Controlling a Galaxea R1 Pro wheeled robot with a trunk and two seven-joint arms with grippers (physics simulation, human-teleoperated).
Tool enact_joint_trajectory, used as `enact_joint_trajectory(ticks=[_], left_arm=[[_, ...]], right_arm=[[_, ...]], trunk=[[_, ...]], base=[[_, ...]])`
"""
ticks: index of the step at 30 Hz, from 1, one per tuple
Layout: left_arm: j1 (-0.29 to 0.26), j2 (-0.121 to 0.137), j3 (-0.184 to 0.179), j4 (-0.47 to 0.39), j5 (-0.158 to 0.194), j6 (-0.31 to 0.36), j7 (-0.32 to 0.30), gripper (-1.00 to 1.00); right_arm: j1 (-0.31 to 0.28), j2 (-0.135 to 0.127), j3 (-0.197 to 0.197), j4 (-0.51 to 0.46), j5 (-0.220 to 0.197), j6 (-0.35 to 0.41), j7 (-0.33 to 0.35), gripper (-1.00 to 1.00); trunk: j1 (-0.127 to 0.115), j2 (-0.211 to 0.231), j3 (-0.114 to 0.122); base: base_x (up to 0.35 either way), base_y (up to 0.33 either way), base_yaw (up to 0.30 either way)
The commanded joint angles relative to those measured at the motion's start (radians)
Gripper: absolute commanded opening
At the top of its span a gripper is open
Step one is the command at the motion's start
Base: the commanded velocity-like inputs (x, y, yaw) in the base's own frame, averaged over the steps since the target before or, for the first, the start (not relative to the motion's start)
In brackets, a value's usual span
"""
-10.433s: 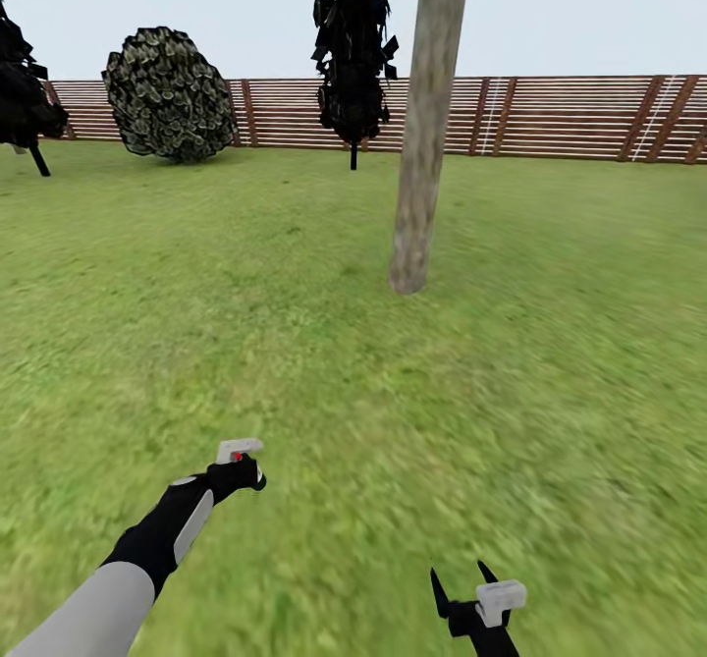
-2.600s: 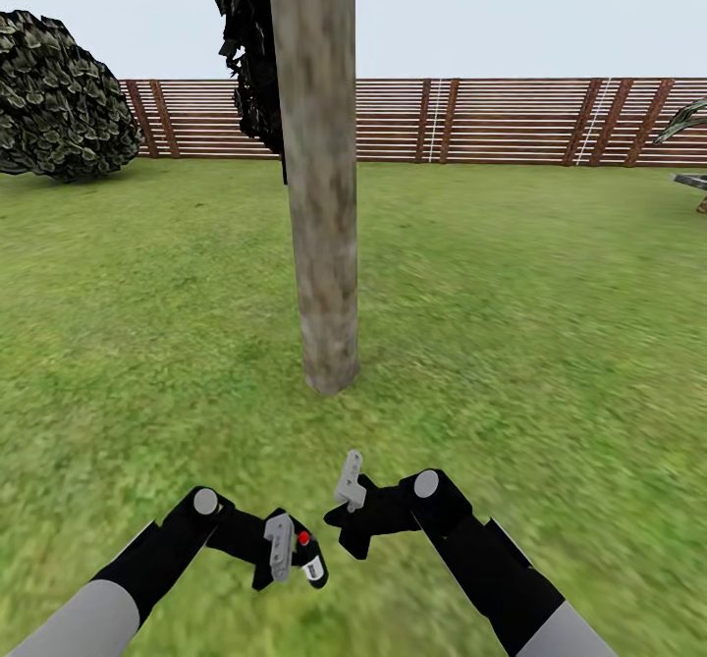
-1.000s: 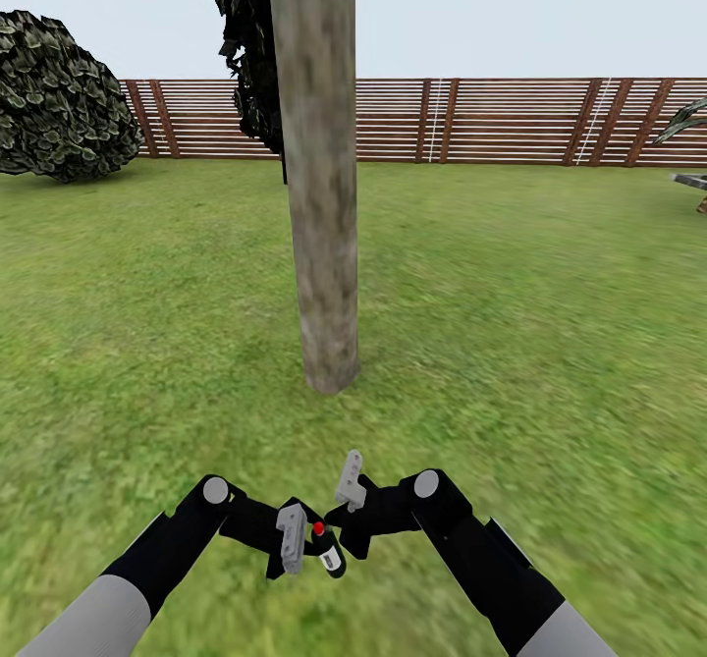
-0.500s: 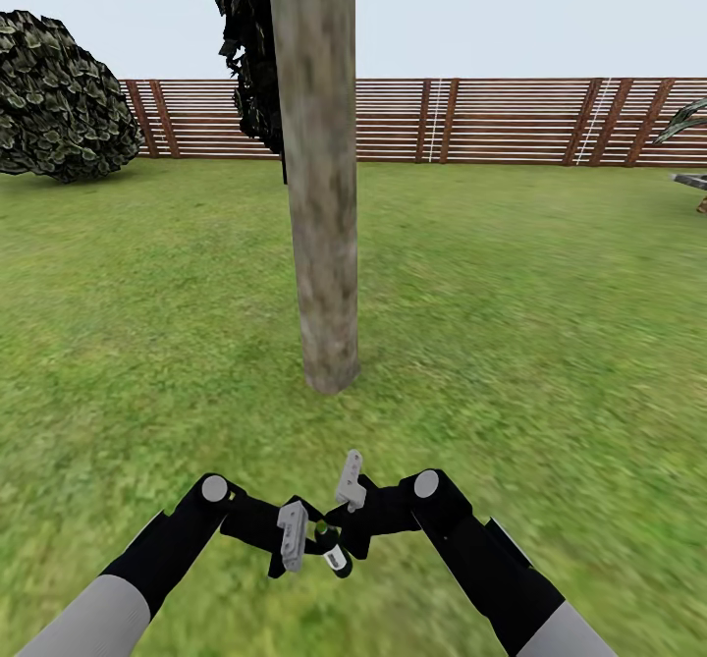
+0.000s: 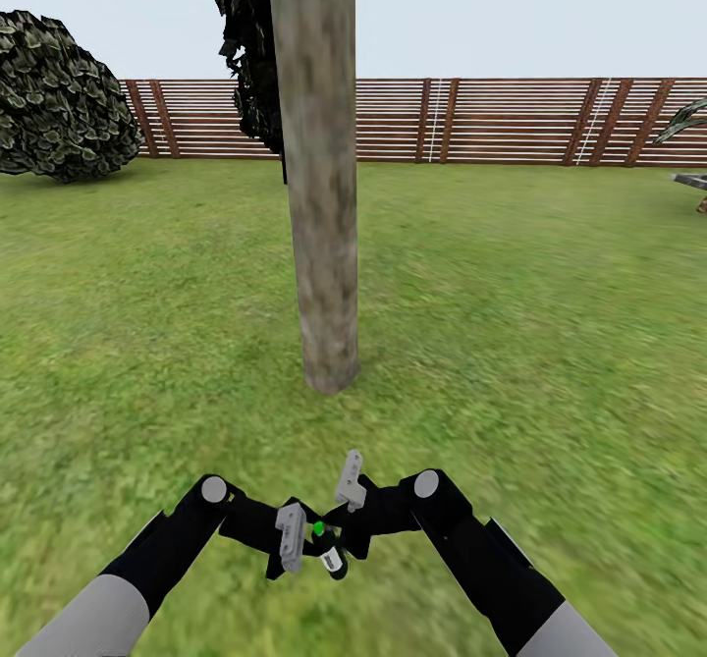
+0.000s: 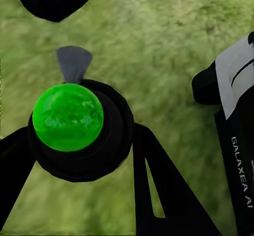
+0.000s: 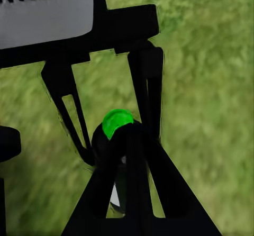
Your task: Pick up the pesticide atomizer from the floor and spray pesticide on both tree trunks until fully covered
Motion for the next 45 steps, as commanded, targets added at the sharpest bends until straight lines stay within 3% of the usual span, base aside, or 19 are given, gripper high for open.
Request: enact_joint_trajectory(ticks=[1,7,10,14,15,16,17,23,24,25,29,32,33,36,37,39,43,44,45], left_arm=[[-0.003,0.005,-0.002,0.007,-0.012,-0.006,0.001,-1.0],[-0.012,0.065,0.019,0.097,-0.146,0.04,0.013,-1.0],[-0.008,0.098,0.114,0.11,-0.17,0.099,0.071,-1.0],[-0.002,0.102,0.277,0.119,-0.174,0.123,0.183,-1.0],[-0.001,0.099,0.343,0.132,-0.171,0.135,0.224,-1.0],[-0.001,0.094,0.417,0.157,-0.166,0.165,0.266,-1.0],[-0.001,0.092,0.44,0.166,-0.163,0.177,0.279,-1.0],[-0.001,0.034,0.665,0.209,-0.115,0.347,0.47,-1.0],[-0.001,0.028,0.673,0.209,-0.113,0.359,0.492,-1.0],[-0.002,0.0,0.693,0.21,-0.107,0.407,0.597,-1.0],[-0.01,-0.044,0.706,0.211,-0.095,0.494,0.824,-1.0],[-0.012,-0.063,0.709,0.212,-0.009,0.528,0.997,-1.0],[-0.012,-0.066,0.708,0.212,0.048,0.532,1.049,-1.0],[-0.01,-0.066,0.698,0.212,0.124,0.537,1.094,-1.0],[-0.006,-0.067,0.693,0.212,0.137,0.537,1.099,-1.0],[-0.003,-0.069,0.692,0.212,0.143,0.538,1.102,-1.0],[0.0,-0.071,0.69,0.212,0.148,0.537,1.102,-1.0],[0.001,-0.072,0.689,0.212,0.149,0.537,1.102,-1.0],[0.001,-0.072,0.688,0.212,0.149,0.537,1.102,-1.0]], right_arm=[[-0.001,0.0,0.0,-0.001,0.005,0.006,0.005,-1.0],[-0.001,0.0,-0.001,-0.002,0.004,0.006,0.005,-1.0],[-0.001,0.0,-0.004,-0.003,0.002,0.006,0.001,-1.0],[0.0,0.001,-0.055,0.005,0.001,0.009,-0.013,-1.0],[0.001,0.004,-0.102,0.029,-0.001,0.01,-0.036,-1.0],[0.001,0.006,-0.176,0.073,-0.003,0.008,-0.087,1.0],[0.001,0.007,-0.203,0.088,-0.004,0.008,-0.106,1.0],[0.002,0.019,-0.523,0.2,-0.008,-0.008,-0.281,1.0],[0.003,0.02,-0.54,0.204,-0.008,-0.014,-0.293,1.0],[0.003,0.024,-0.596,0.219,-0.009,-0.047,-0.348,1.0],[0.005,0.037,-0.654,0.265,-0.018,-0.14,-0.508,1.0],[0.005,0.044,-0.674,0.327,-0.075,-0.229,-0.687,1.0],[0.007,0.043,-0.679,0.351,-0.108,-0.278,-0.77,1.0],[0.026,0.026,-0.729,0.399,-0.174,-0.37,-0.86,1.0],[0.032,0.001,-0.774,0.423,-0.197,-0.391,-0.871,1.0],[0.035,-0.041,-0.814,0.458,-0.212,-0.405,-0.827,1.0],[0.037,-0.148,-0.843,0.57,-0.218,-0.413,-0.531,1.0],[0.038,-0.204,-0.857,0.608,-0.22,-0.414,-0.442,1.0],[0.038,-0.214,-0.863,0.614,-0.22,-0.414,-0.429,1.0]], trunk=[[0.0,0.0,-0.001],[0.0,0.0,-0.001],[0.0,0.0,-0.001],[0.0,0.0,-0.001],[0.0,0.0,-0.001],[0.0,0.0,-0.001],[0.0,0.0,-0.001],[0.0,0.0,-0.001],[0.0,0.0,-0.001],[0.0,0.0,-0.001],[0.0,0.0,-0.001],[0.0,0.0,-0.001],[0.0,0.0,-0.001],[0.0,0.0,-0.001],[0.0,0.0,-0.001],[0.0,0.0,-0.001],[0.0,0.0,-0.001],[0.0,0.0,-0.001],[0.0,0.0,-0.001]], base=[[0.0,0.0,0.0],[0.0,0.0,0.0],[0.0,0.0,0.0],[0.0,0.0,0.0],[0.0,0.0,0.0],[0.0,0.0,0.0],[0.0,0.0,0.0],[0.0,0.0,0.0],[0.0,0.0,0.0],[0.0,0.0,0.0],[0.0,0.0,0.0],[0.0,0.0,0.0],[0.0,0.0,0.0],[0.0,0.0,0.0],[0.0,0.0,0.0],[0.0,0.0,0.0],[0.0,0.0,0.0],[0.0,0.0,0.0],[0.0,0.0,0.0]])
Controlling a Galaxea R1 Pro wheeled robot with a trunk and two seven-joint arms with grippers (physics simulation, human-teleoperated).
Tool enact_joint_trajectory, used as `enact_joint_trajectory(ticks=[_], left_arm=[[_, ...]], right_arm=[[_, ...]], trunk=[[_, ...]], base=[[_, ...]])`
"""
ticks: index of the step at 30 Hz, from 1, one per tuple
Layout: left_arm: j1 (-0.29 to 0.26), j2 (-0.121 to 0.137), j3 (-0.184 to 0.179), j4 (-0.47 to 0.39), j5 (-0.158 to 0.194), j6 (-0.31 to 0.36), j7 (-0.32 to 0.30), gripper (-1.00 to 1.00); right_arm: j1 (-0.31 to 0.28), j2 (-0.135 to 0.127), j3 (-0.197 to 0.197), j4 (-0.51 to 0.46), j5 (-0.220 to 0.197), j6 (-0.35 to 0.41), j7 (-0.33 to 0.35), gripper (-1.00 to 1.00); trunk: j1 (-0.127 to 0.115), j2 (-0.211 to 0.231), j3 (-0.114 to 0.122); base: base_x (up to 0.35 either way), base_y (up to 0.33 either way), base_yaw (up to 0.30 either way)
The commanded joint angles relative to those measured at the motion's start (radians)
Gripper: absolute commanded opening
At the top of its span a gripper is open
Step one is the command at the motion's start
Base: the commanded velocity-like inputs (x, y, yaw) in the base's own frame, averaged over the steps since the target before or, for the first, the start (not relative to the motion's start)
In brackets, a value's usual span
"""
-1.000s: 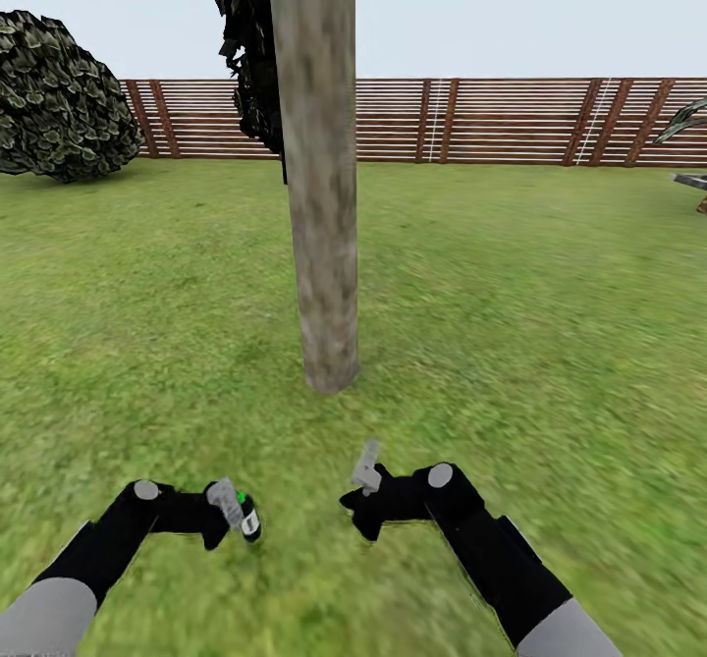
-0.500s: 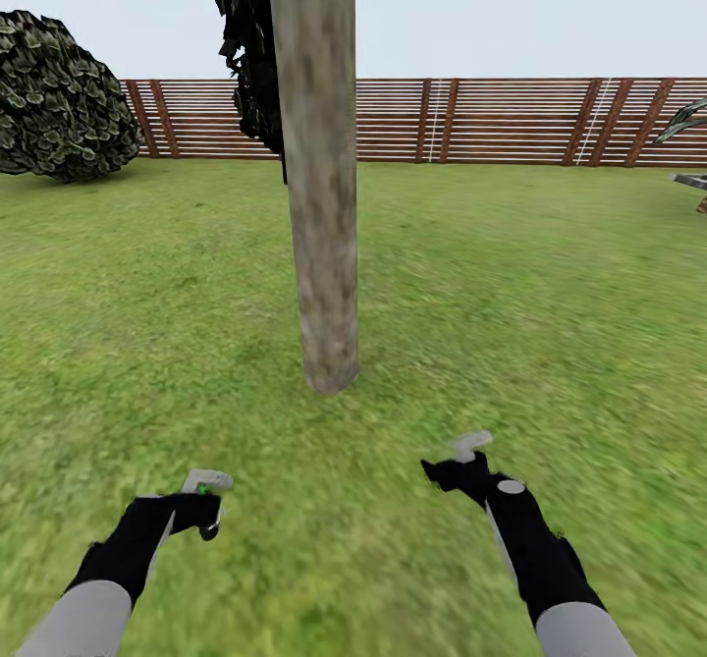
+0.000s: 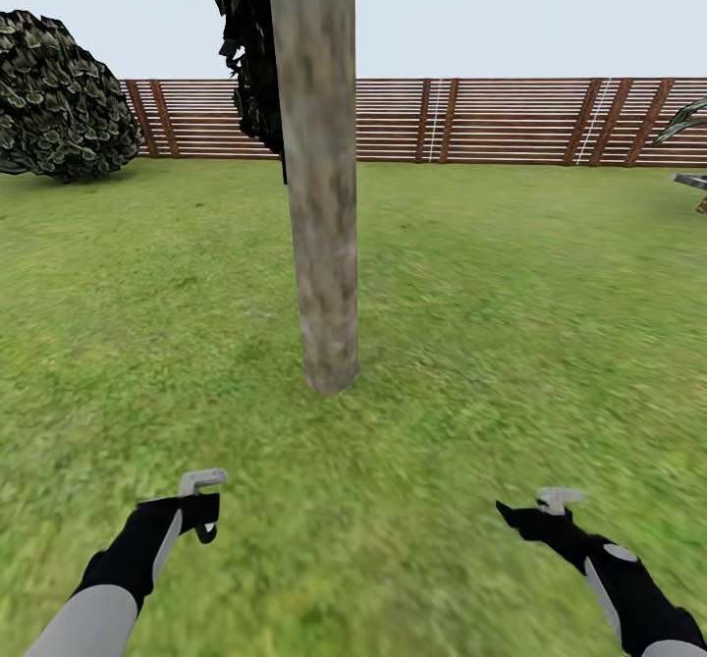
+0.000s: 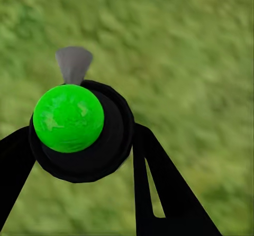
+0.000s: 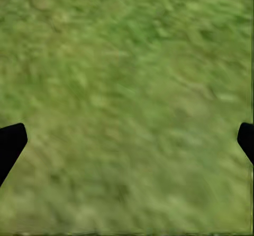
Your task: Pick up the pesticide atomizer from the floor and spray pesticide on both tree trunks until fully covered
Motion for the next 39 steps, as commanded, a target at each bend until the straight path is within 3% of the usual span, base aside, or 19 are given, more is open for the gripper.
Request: enact_joint_trajectory(ticks=[1,4,7,17,34,39], left_arm=[[-0.001,-0.001,0.001,-0.002,-0.011,0.005,-0.009,-1.0],[-0.001,-0.002,-0.022,-0.002,-0.01,0.005,-0.009,-1.0],[-0.001,-0.012,-0.035,-0.002,-0.01,0.006,-0.009,-1.0],[-0.002,-0.019,-0.04,-0.003,-0.008,0.006,-0.009,-1.0],[-0.002,-0.018,-0.042,-0.001,-0.012,0.011,-0.004,-1.0],[-0.002,-0.018,-0.041,-0.001,-0.012,0.065,-0.005,-1.0]], right_arm=[[-0.001,-0.018,-0.028,0.009,0.01,0.004,0.033,1.0],[0.0,-0.035,-0.07,0.015,0.011,0.003,0.054,1.0],[0.0,-0.041,-0.087,0.019,0.012,0.002,0.059,1.0],[0.0,-0.043,-0.091,0.024,0.012,0.0,0.06,1.0],[0.0,-0.042,-0.09,0.027,0.012,0.001,0.061,1.0],[0.0,-0.038,-0.09,0.028,0.012,0.001,0.061,1.0]], trunk=[[0.0,0.0,-0.001],[0.0,0.0,-0.001],[0.0,0.0,-0.001],[0.0,0.0,-0.001],[0.0,0.0,-0.001],[0.0,0.0,-0.001]], base=[[0.0,0.0,0.0],[0.0,0.0,0.0],[0.047,0.0,0.0],[0.294,0.0,-0.026],[0.254,0.177,-0.281],[0.243,0.214,-0.292]])
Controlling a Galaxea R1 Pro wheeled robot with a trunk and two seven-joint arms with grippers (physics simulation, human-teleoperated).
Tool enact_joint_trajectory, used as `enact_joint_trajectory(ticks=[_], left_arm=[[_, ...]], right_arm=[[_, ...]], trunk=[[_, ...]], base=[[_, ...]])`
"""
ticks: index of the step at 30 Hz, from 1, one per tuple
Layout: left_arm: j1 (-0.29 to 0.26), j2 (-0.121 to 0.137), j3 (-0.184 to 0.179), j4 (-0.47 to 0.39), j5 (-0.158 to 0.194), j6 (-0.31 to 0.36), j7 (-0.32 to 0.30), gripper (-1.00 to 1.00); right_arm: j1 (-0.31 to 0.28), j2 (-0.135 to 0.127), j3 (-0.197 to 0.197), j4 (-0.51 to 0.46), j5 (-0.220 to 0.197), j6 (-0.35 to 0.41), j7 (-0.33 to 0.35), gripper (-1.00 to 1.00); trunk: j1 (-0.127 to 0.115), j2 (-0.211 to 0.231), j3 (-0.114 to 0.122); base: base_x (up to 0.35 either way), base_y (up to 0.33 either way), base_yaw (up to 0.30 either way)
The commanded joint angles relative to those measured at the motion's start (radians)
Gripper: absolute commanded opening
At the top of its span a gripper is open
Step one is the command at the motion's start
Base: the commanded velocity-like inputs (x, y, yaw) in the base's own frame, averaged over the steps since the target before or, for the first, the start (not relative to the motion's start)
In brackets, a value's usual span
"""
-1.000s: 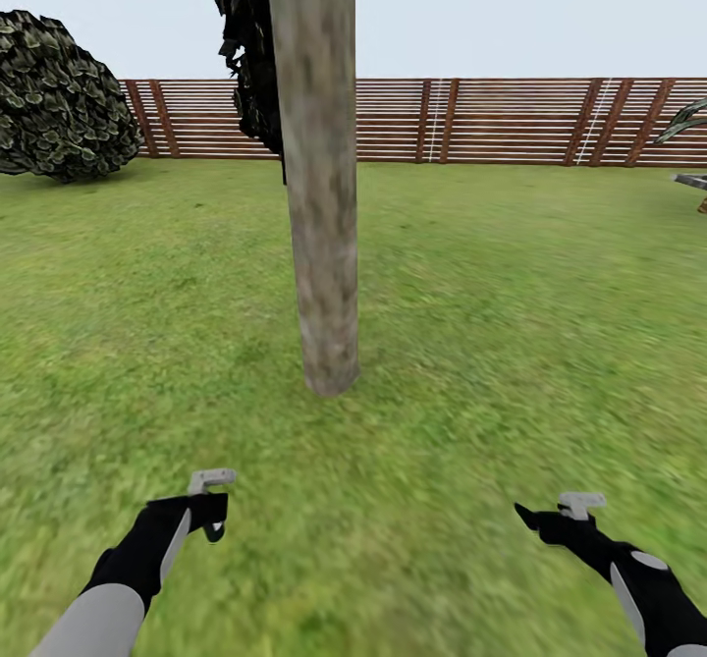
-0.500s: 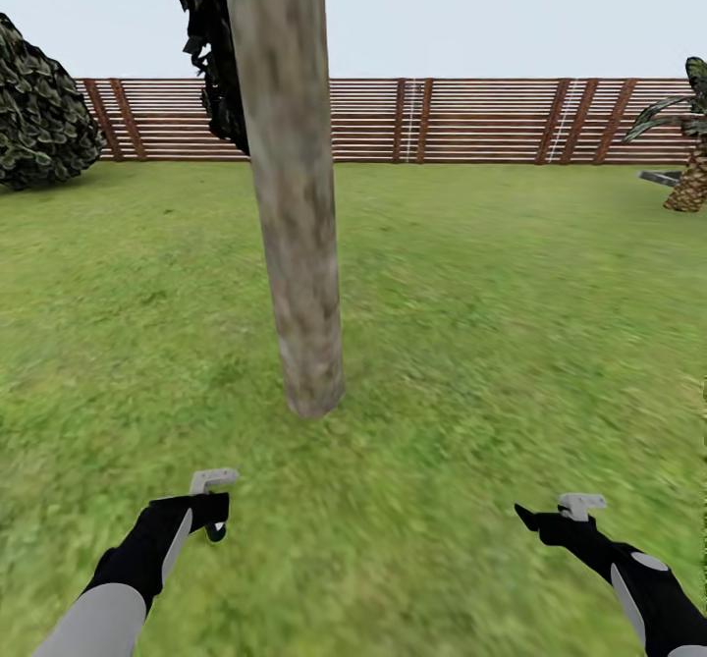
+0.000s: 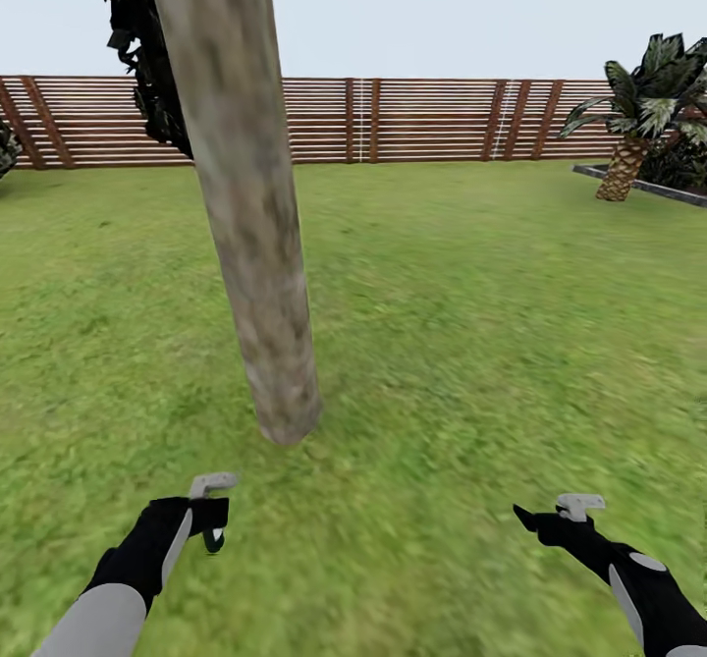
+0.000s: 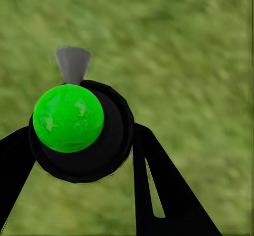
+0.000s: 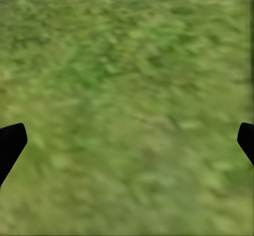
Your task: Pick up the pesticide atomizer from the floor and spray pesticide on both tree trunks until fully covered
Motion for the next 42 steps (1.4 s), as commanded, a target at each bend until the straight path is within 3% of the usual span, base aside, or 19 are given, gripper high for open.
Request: enact_joint_trajectory(ticks=[1,7,9,34,42], left_arm=[[-0.001,0.0,0.004,-0.002,-0.011,0.013,-0.01,-1.0],[-0.004,0.001,0.004,-0.005,-0.01,0.048,-0.014,-1.0],[-0.005,0.001,0.005,-0.004,-0.006,0.094,-0.014,-1.0],[0.0,0.007,0.001,0.001,-0.007,0.096,-0.014,-1.0],[-0.002,0.001,-0.001,-0.002,-0.009,0.161,-0.029,-1.0]], right_arm=[[-0.001,0.002,-0.007,-0.001,0.01,0.005,0.009,1.0],[-0.001,-0.003,-0.01,-0.005,0.009,0.005,0.007,1.0],[-0.001,0.0,-0.009,-0.003,0.01,0.006,0.007,1.0],[-0.001,0.003,-0.007,-0.001,0.01,0.005,0.009,1.0],[-0.001,0.003,-0.007,-0.002,0.01,0.005,0.007,1.0]], trunk=[[0.0,0.0,-0.001],[0.0,0.0,-0.001],[0.0,0.0,-0.001],[0.0,0.0,-0.001],[0.0,0.0,-0.001]], base=[[0.244,0.214,-0.292],[0.106,0.079,-0.196],[0.006,0.004,-0.017],[0.042,0.035,-0.107],[-0.096,0.047,0.0]])
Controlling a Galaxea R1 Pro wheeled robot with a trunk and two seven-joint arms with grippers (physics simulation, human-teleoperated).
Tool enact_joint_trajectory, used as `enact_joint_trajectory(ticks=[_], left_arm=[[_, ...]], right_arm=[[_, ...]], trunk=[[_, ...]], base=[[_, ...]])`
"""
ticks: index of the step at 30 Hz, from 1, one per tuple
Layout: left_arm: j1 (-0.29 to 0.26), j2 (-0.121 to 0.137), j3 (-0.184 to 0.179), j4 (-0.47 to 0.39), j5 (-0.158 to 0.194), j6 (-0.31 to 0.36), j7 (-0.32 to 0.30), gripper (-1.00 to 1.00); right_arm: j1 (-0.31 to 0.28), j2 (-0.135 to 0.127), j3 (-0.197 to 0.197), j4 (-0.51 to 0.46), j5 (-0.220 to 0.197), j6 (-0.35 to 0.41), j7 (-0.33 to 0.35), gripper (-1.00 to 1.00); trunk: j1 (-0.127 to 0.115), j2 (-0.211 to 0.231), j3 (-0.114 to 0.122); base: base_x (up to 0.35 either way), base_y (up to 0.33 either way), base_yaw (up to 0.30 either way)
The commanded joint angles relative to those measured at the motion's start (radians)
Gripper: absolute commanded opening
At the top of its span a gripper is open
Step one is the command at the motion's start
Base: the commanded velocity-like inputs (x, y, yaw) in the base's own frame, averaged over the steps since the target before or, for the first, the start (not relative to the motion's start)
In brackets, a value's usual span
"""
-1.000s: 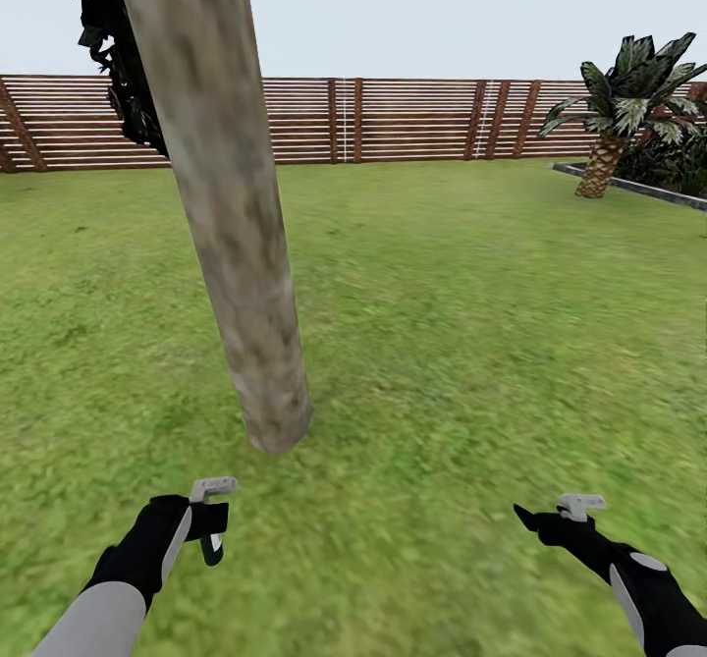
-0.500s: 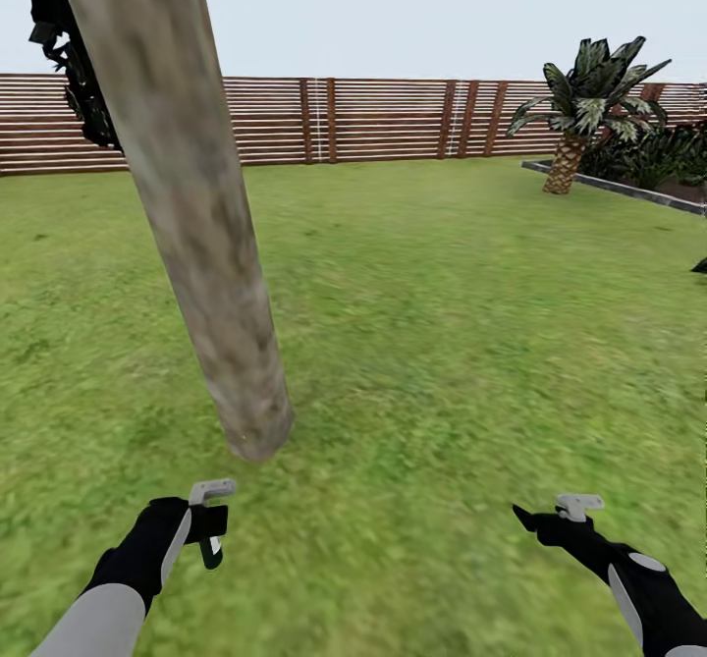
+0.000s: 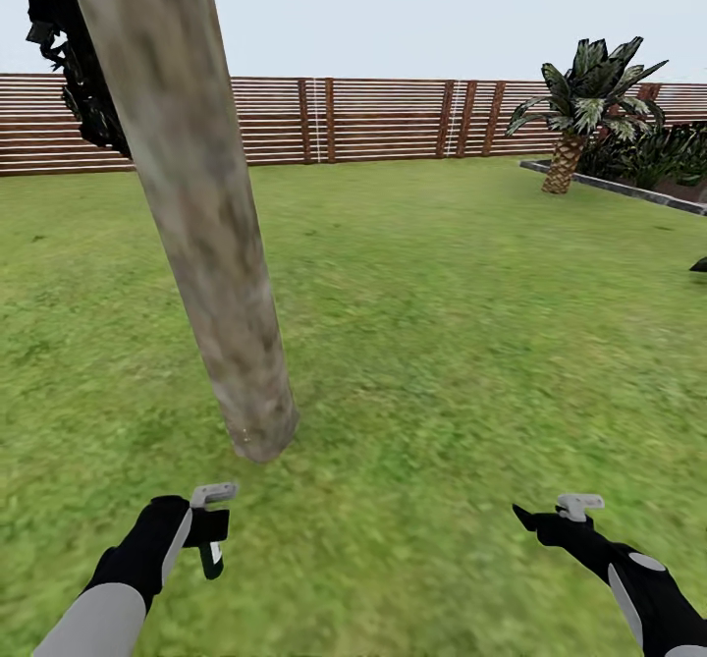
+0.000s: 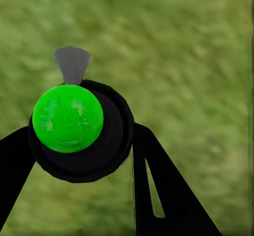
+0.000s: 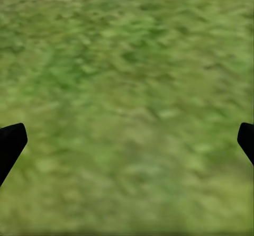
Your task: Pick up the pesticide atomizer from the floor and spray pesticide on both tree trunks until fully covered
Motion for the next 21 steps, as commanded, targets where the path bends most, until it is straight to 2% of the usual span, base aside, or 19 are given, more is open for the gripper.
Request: enact_joint_trajectory(ticks=[1,3,5,11,13,14,16,17,18,21], left_arm=[[-0.002,0.001,-0.007,-0.004,-0.012,0.011,-0.023,-1.0],[-0.01,0.011,-0.072,-0.014,-0.013,0.061,-0.072,-1.0],[-0.02,0.013,-0.103,-0.018,-0.015,0.098,-0.093,-1.0],[-0.081,0.023,-0.118,-0.022,-0.015,0.153,-0.104,-1.0],[-0.106,0.047,-0.118,-0.037,-0.012,0.206,-0.108,-1.0],[-0.123,0.068,-0.117,-0.054,-0.01,0.235,-0.121,-1.0],[-0.161,0.109,-0.117,-0.076,-0.009,0.264,-0.18,-1.0],[-0.201,0.129,-0.118,-0.081,-0.011,0.289,-0.229,-1.0],[-0.232,0.14,-0.118,-0.082,-0.013,0.303,-0.254,-1.0],[-0.28,0.154,-0.119,-0.083,-0.02,0.317,-0.274,-1.0]], right_arm=[[-0.001,0.001,-0.007,-0.002,0.01,0.005,0.008,1.0],[-0.001,0.001,-0.007,-0.002,0.01,0.005,0.008,1.0],[-0.001,0.001,-0.007,-0.002,0.01,0.005,0.008,1.0],[-0.001,0.002,-0.007,-0.002,0.011,0.005,0.008,1.0],[-0.001,0.002,-0.007,-0.002,0.011,0.005,0.008,1.0],[-0.001,0.002,-0.007,-0.001,0.011,0.005,0.008,1.0],[-0.001,0.003,-0.007,-0.001,0.011,0.005,0.008,1.0],[-0.001,0.003,-0.007,-0.001,0.011,0.005,0.008,1.0],[-0.001,0.003,-0.007,-0.001,0.011,0.005,0.008,1.0],[-0.001,0.002,-0.007,-0.002,0.011,0.005,0.008,1.0]], trunk=[[0.0,0.0,-0.001],[0.0,0.0,-0.001],[0.0,0.0,-0.001],[0.0,0.0,-0.001],[0.0,0.0,-0.001],[0.0,0.0,-0.001],[0.0,0.0,-0.001],[0.0,0.0,-0.001],[0.0,0.0,-0.001],[0.0,0.0,-0.001]], base=[[-0.016,0.008,0.0],[-0.03,0.002,0.0],[-0.175,0.001,0.0],[-0.116,0.0,0.0],[-0.01,0.0,0.0],[-0.004,0.0,0.0],[-0.002,0.0,0.0],[0.0,0.0,0.0],[0.0,0.0,0.0],[0.0,0.0,0.0]])
